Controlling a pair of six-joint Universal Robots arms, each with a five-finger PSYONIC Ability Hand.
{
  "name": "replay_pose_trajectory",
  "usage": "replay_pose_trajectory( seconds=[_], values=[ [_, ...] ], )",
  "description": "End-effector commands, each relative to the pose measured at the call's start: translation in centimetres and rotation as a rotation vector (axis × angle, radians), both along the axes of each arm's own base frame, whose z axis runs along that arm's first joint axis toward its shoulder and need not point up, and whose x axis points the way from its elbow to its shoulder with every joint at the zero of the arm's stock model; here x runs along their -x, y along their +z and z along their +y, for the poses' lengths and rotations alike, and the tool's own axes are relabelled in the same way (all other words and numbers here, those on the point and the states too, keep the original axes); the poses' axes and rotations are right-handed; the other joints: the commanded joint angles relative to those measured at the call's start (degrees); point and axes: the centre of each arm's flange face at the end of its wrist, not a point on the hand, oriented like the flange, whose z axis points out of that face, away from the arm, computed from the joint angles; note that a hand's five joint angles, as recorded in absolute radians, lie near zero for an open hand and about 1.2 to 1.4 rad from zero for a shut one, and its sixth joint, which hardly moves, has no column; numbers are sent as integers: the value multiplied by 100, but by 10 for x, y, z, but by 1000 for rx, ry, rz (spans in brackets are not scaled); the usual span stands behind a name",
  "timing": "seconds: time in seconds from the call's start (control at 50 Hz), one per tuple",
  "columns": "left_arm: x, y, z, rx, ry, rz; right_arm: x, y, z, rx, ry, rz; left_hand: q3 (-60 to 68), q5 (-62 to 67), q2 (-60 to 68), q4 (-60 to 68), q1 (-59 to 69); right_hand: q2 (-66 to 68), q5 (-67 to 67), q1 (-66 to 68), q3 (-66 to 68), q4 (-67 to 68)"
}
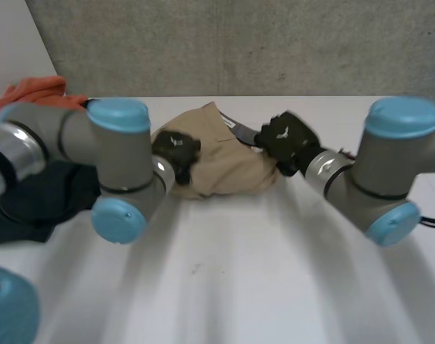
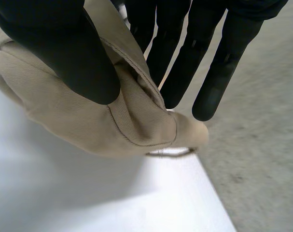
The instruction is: Fold the laundry.
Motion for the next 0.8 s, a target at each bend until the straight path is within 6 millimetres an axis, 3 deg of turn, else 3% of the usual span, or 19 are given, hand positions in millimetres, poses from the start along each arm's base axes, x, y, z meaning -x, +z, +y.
replay_pose_trajectory(
  seconds=[0.02,0.08,0.16,0.26,0.28,0.34,0.38,0.42,0.44,0.48,0.56,0.68,0.8],
  values=[
    [-14,93,15,147,-43,136,18,53,15,-63,-44,-104,1205,1395,1167,1158,1378,1262,1241,1663,1224,1186],
    [-19,122,18,199,-104,176,22,64,30,-122,-35,-101,1205,1395,1167,1158,1378,1262,1241,1663,1224,1186],
    [-24,129,5,230,-120,172,15,61,56,-227,-1,-84,1205,1395,1167,1158,1378,1262,1241,1663,1224,1186],
    [-29,95,-32,231,-56,67,0,38,84,-382,31,-89,1205,1395,1167,1158,1378,1262,1241,1663,1224,1186],
    [-28,79,-43,227,-41,20,-7,28,91,-423,35,-98,1205,1395,1167,1158,1378,1262,1241,1663,1224,1186],
    [-28,55,-58,212,-19,-38,-16,13,92,-454,16,-122,1041,1231,1002,993,1214,1262,1241,1663,1224,1186],
    [-28,35,-64,173,-17,-68,-25,-2,85,-456,-34,-156,-653,-463,-691,-701,-480,1262,1241,1663,1224,1186],
    [-27,33,-63,161,-27,-62,-29,-7,78,-439,-85,-182,-2517,-2327,-2556,-2565,-2344,1262,1241,1663,1224,1186],
    [-26,35,-60,150,-33,-51,-31,-9,72,-425,-132,-215,-4043,-3852,-4081,-4090,-3870,1262,1241,1663,1224,1186],
    [-26,39,-56,134,-35,-34,-33,-9,68,-417,-168,-239,-4779,-4588,-4817,-4826,-4606,1262,1241,1663,1224,1186],
    [-38,53,-44,107,20,-18,-36,-1,67,-410,-183,-287,-5151,-4961,-5190,-5199,-4978,1262,1241,1663,1224,1186],
    [-84,81,-17,95,190,-40,-45,19,78,-375,-133,-315,-5101,-4911,-5139,-5149,-4928,1262,1241,1663,1224,1186],
    [-113,70,13,42,230,-39,-45,31,78,-350,-127,-335,-4546,-4356,-4585,-4594,-4373,1262,1241,1663,1224,1186]
  ],
)
